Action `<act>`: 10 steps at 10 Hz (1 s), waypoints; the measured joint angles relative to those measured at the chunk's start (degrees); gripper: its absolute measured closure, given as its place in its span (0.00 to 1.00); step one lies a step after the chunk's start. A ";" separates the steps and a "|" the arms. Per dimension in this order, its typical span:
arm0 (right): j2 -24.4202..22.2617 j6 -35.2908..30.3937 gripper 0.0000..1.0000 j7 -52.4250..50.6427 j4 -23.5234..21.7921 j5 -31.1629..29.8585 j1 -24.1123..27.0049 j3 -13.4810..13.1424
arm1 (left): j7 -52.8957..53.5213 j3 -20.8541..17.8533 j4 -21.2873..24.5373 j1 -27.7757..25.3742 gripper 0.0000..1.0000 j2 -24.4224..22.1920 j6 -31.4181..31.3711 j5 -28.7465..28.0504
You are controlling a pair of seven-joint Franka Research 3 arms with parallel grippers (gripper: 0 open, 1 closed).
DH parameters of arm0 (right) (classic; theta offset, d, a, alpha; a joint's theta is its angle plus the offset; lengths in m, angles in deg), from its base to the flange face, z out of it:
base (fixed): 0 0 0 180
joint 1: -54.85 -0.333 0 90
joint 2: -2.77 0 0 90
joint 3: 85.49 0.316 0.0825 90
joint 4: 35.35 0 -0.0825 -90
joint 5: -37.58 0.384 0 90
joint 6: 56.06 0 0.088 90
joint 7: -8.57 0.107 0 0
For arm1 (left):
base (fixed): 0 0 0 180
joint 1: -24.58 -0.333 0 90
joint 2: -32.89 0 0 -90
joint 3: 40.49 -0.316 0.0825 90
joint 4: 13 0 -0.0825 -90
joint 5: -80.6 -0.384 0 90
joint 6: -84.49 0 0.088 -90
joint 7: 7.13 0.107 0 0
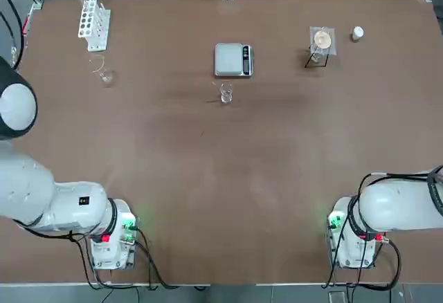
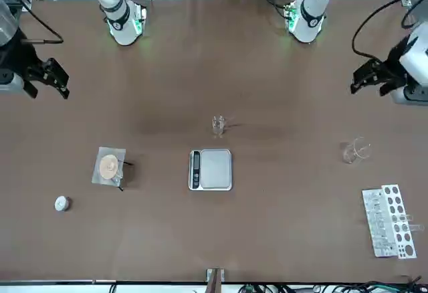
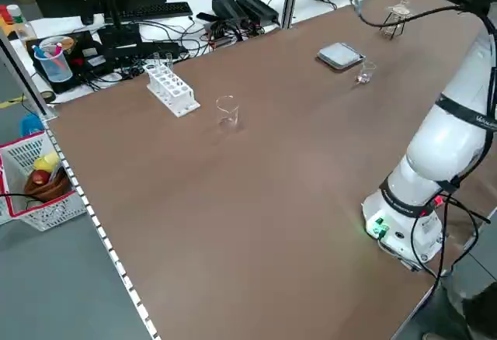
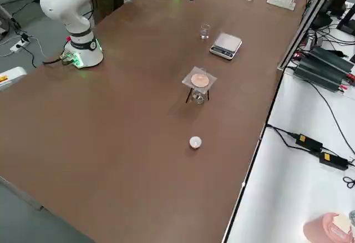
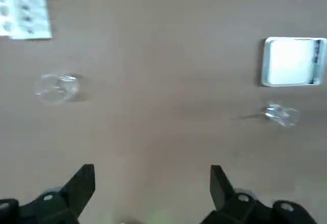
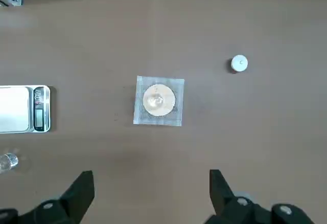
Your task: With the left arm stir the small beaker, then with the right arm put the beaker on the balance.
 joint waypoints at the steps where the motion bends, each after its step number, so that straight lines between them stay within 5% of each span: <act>1: 0.02 0.01 0.00 0.00 0.00 -0.01 0.00 -0.01 | -0.16 0.05 0.11 0.10 0.00 0.96 0.00 0.94; 3: 0.02 0.03 0.00 0.00 -0.03 -0.02 0.00 -0.08 | -3.40 0.80 0.63 2.45 0.01 2.95 -0.68 1.76; 7: 0.07 0.20 0.00 0.01 -0.08 -0.05 0.02 -0.21 | -17.24 2.28 3.85 13.96 0.06 8.17 -12.65 2.62; 10: 0.07 0.23 0.00 0.02 -0.08 -0.05 0.03 -0.26 | -17.56 4.01 7.82 14.62 0.14 9.42 -19.18 7.66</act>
